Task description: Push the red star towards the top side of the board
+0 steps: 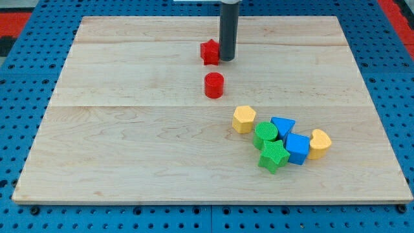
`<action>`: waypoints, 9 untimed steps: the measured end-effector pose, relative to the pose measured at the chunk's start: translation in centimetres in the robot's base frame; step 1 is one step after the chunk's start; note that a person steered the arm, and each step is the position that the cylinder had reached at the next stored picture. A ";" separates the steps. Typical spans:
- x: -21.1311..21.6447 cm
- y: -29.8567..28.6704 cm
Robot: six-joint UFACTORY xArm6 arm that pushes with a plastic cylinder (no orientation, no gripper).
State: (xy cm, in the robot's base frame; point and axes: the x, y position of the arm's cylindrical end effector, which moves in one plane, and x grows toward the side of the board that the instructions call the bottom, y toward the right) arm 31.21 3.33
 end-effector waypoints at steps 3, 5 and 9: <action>2.3 0.3; -2.9 -3.8; -1.4 -11.7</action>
State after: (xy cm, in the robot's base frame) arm 29.80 -8.37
